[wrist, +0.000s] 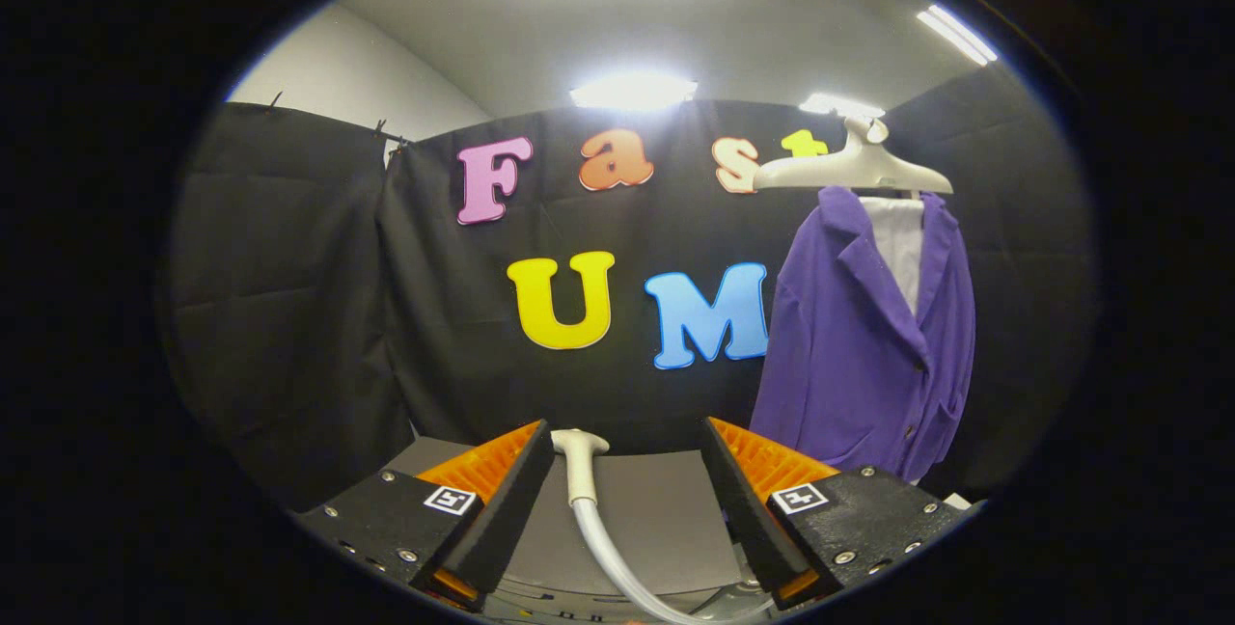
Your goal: Iron the clothes twice with a garment steamer, once on the left side and once on the right side.
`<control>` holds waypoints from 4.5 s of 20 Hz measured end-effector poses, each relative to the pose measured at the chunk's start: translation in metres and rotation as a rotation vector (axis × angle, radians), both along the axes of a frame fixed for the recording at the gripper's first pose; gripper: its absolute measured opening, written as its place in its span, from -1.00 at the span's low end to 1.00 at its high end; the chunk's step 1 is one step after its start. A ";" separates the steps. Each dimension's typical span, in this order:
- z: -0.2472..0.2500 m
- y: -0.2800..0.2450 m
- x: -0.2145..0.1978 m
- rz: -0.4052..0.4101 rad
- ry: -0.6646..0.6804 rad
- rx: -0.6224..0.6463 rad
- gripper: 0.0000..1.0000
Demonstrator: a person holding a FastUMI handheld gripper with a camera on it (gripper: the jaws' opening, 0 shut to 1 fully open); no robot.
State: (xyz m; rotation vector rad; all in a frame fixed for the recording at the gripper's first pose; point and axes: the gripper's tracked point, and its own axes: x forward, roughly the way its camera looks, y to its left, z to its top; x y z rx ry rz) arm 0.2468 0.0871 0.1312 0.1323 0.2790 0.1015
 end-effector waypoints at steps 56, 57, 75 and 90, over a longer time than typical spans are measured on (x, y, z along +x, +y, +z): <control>-0.115 0.046 -0.028 0.063 0.256 -0.053 -0.29; -0.112 0.040 -0.040 0.057 0.240 -0.060 -0.29; -0.124 -0.102 -0.199 -0.056 0.060 -0.132 -0.29; -0.091 -0.160 -0.236 -0.073 -0.127 -0.160 -0.30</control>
